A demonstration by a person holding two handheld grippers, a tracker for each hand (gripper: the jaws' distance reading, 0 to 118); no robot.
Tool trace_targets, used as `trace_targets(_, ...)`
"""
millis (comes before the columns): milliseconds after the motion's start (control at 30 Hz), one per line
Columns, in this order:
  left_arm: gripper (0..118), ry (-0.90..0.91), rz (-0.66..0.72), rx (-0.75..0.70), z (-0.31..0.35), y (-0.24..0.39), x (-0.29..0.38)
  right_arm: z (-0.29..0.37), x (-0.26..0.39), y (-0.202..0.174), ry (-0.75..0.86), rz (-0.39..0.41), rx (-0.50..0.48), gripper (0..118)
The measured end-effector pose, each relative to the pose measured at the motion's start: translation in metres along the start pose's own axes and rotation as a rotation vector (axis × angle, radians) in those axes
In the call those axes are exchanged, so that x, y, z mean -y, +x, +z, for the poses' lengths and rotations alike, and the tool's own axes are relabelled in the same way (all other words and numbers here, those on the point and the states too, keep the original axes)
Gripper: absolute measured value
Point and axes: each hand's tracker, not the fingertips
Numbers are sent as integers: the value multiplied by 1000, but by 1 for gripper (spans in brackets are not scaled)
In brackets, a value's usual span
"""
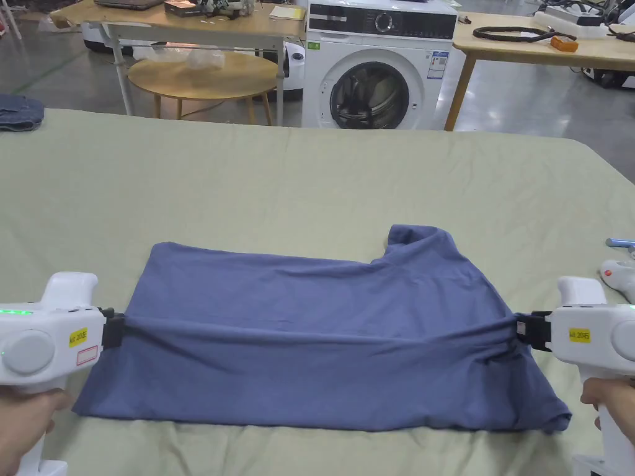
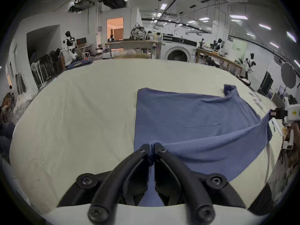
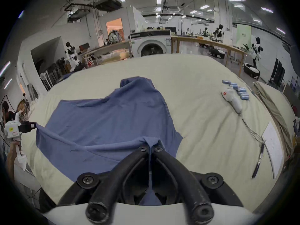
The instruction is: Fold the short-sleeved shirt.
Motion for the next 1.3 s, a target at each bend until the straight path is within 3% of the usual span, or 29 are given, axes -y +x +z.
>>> trace_targets(267, 1, -80, 10, -32, -21, 3, 15, -14, 7, -3, -35, 2, 38, 0)
trace_targets(300, 7, -73, 1, -31, -18, 4, 15, -11, 8, -3, -31, 3, 40, 4)
trace_targets(333, 30, -68, -5, -69, -15, 5, 14, -7, 9, -5, -14, 12, 55, 13)
trace_targets(367, 73, -64, -1, -82, -11, 5, 14, -7, 5, 0, 26, 23, 85, 35)
trace_targets(400, 97, -52, -3, -86, -3, 4, 13, -3, 5, 0, 40, 13, 87, 77)
trace_targets(467, 97, 41, 21, -163, 17, 6, 6, 14, 3, -5, 101, 18, 124, 95)
trace_targets(500, 97, 74, 26, -154, 28, 7, 3, 18, 1, -6, 137, 26, 96, 95)
trace_targets(533, 97, 129, 34, -146, 41, 10, -1, 29, -2, -12, 160, 53, 84, 113)
trace_targets(567, 97, 173, 25, -158, 54, 16, -6, 40, -4, -21, 203, 80, 110, 118)
trace_targets(833, 97, 421, -23, -108, 128, 78, -41, 116, -8, -88, 531, 139, 116, 118)
trace_targets(967, 94, 520, -84, -145, 143, 104, -39, 131, 5, -111, 605, 116, 141, 116)
trace_targets(1000, 86, 537, -96, -140, 145, 109, -37, 133, 7, -113, 617, 107, 155, 107)
trace_targets(1033, 72, 528, -107, -136, 146, 114, -36, 135, 11, -118, 629, 93, 185, 90)
trace_targets(1067, 53, 530, -112, -151, 144, 118, -33, 133, 13, -119, 616, 91, 170, 65)
trace_targets(1100, 22, 532, -117, -174, 143, 121, -31, 132, 14, -118, 615, 81, 171, 28)
trace_targets(1133, 7, 538, -107, -156, 143, 119, -28, 131, 17, -118, 613, 64, 180, 7)
trace_targets(1200, 1, 533, -71, -53, 144, 118, -24, 134, 24, -117, 620, 76, 157, 0)
trace_targets(1300, 0, 538, -92, -80, 142, 121, -22, 137, 27, -121, 624, 119, 184, 0)
